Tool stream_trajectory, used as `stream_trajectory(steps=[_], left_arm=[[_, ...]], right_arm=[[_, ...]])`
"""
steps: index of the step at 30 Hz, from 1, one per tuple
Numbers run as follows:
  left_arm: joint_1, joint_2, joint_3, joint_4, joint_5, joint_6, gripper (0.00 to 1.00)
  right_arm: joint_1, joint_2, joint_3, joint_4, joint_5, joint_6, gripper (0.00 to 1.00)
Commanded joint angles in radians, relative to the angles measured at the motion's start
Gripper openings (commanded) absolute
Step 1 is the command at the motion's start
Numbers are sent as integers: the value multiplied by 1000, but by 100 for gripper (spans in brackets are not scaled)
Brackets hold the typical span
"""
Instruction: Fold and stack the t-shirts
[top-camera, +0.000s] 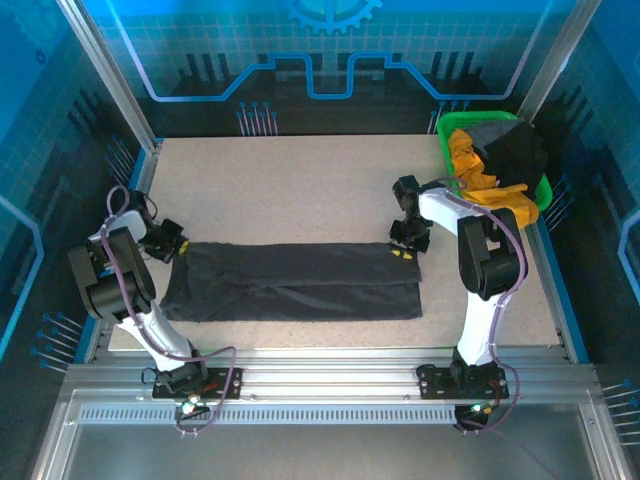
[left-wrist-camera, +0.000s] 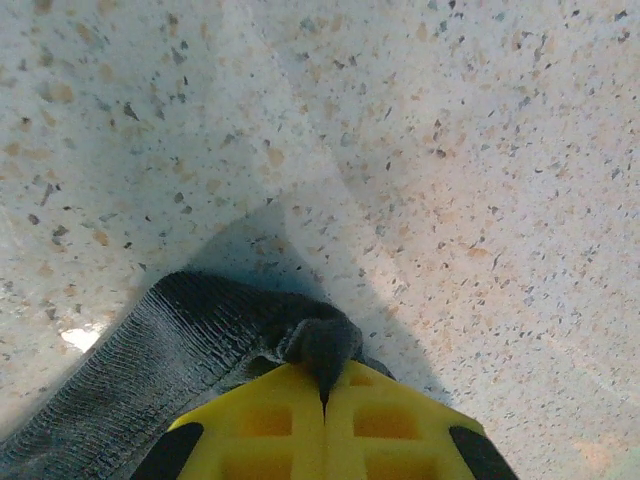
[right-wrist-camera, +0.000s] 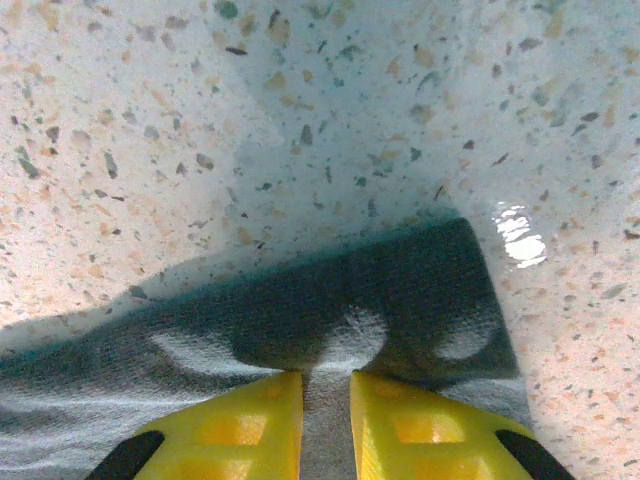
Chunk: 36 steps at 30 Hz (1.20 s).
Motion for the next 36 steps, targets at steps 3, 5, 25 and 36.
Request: stream_trajectory(steps=[3, 5, 25, 36], left_arm=[[44, -18, 75, -67, -51, -1, 0], [49, -3, 98, -90, -44, 8, 0], [-453, -196, -75, -202, -190, -269, 32], [-488, 161, 177, -300, -170, -181, 28]], right_arm=[[-27, 39, 26, -21, 18, 14, 19], [-34, 43, 32, -13, 6, 17, 18], [113, -114, -21, 74, -54, 53, 20], [76, 112, 124, -31, -116, 114, 20]])
